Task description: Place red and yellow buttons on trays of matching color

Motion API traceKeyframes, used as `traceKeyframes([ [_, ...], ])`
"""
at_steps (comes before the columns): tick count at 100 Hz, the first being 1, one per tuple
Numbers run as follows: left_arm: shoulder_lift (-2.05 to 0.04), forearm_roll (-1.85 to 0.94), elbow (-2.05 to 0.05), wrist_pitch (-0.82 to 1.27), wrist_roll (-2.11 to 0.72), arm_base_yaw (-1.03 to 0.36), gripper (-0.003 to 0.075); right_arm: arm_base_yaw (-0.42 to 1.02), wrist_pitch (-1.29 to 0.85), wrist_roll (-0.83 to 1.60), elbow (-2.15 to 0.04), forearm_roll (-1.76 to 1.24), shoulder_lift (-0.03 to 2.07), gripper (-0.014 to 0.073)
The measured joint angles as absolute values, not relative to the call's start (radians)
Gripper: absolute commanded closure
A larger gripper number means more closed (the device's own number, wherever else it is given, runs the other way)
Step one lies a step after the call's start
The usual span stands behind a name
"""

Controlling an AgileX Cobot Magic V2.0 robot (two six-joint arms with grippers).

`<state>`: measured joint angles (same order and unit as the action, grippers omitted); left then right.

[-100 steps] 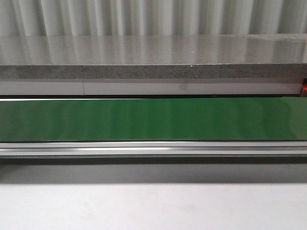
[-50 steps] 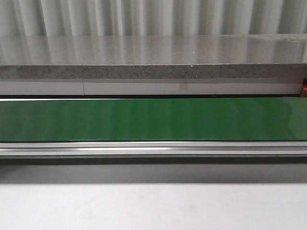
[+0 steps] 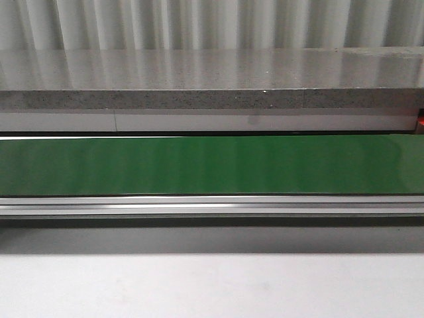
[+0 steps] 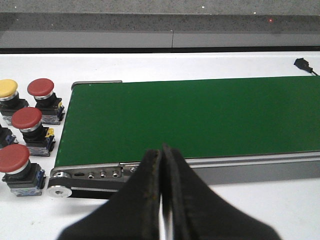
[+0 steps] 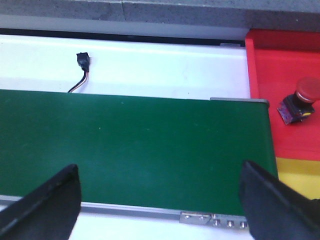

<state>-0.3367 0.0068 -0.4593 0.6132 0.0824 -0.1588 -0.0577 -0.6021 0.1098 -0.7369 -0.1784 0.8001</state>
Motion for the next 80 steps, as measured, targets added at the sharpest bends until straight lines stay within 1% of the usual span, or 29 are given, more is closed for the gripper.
traceKeyframes([
  [21, -0.337, 0.007, -0.459, 0.613, 0.082, -0.159, 0.0740, -0.058, -0.602, 0.112, -0.634, -0.178, 0.616, -0.0041],
  [25, -0.337, 0.007, -0.459, 0.613, 0.082, -0.159, 0.0740, -0.058, -0.602, 0.112, -0.622, -0.178, 0.587, -0.0034],
  [29, -0.337, 0.007, -0.459, 0.613, 0.082, -0.159, 0.0740, -0.058, -0.602, 0.112, -0.611, -0.178, 0.566, -0.0006],
  [34, -0.337, 0.007, -0.459, 0.613, 0.082, -0.159, 0.0740, -0.058, -0.602, 0.112, -0.599, -0.178, 0.539, 0.0050],
  [41, -0.337, 0.007, -0.459, 0.613, 0.082, -0.159, 0.0740, -0.058, -0.602, 0.112, -0.587, -0.178, 0.518, 0.0172],
  [53, -0.337, 0.007, -0.459, 0.613, 0.082, -0.159, 0.0740, -0.058, -0.602, 0.112, -0.581, -0.178, 0.511, 0.0446],
  [55, -0.337, 0.007, -0.459, 0.613, 0.082, -0.159, 0.0740, -0.058, -0.602, 0.112, -0.580, -0.178, 0.511, 0.0475],
  [60, -0.337, 0.007, -0.459, 0.613, 0.082, -0.159, 0.0740, -0.058, -0.602, 0.112, -0.580, -0.178, 0.511, 0.0584],
  [65, -0.337, 0.007, -0.459, 0.613, 0.082, -0.159, 0.0740, -0.058, -0.602, 0.112, -0.580, -0.178, 0.511, 0.0664],
  [80, -0.337, 0.007, -0.459, 0.613, 0.082, -0.159, 0.0740, -0.058, -0.602, 0.112, -0.580, -0.178, 0.511, 0.0661],
])
